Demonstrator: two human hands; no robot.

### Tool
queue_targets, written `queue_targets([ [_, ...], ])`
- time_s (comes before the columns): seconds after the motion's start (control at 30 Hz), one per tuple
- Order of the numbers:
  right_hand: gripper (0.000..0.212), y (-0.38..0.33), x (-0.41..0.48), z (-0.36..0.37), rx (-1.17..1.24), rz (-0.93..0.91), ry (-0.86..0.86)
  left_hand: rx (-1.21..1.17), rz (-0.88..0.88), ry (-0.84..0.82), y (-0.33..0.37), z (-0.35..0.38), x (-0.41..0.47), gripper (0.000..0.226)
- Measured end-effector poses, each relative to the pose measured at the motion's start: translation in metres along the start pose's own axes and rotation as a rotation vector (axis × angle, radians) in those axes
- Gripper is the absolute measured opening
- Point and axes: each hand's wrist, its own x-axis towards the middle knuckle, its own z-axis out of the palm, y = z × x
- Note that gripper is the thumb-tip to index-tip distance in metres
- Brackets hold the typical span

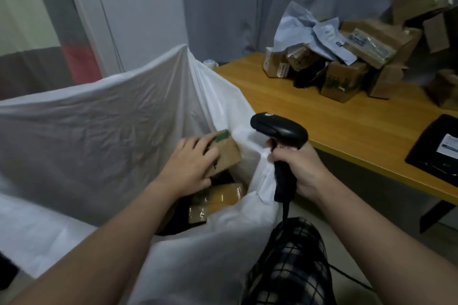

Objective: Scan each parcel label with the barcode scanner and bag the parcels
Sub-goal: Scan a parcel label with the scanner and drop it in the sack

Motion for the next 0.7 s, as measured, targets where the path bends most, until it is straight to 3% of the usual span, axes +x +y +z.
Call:
queue_targets([
  [0.17, 0.029, -0.009, -0.003, -0.016, 0.133, -0.111, 0.048, 0.14, -0.24, -0.191, 0.017, 0.024, 0.018, 0.062],
  [0.3, 0.023, 0.001, 0.008, -0.03, 0.093, 0.017, 0.221, 0.071, -0.237, -0.292, 0.025, 0.026, 0.039, 0.061],
  [0.5, 0.01, 0.008, 0.008, -0.067, -0.095, 0.043, 0.366, -0.04, -0.022, 0.155, 0.063, -0.021, 0.075, 0.036],
  [0.7, 0.009, -0.008, -0.024, -0.127, -0.34, -0.125, 0.471, -0.113, 0.163, 0.239, 0.144, -0.056, 0.118, 0.039],
])
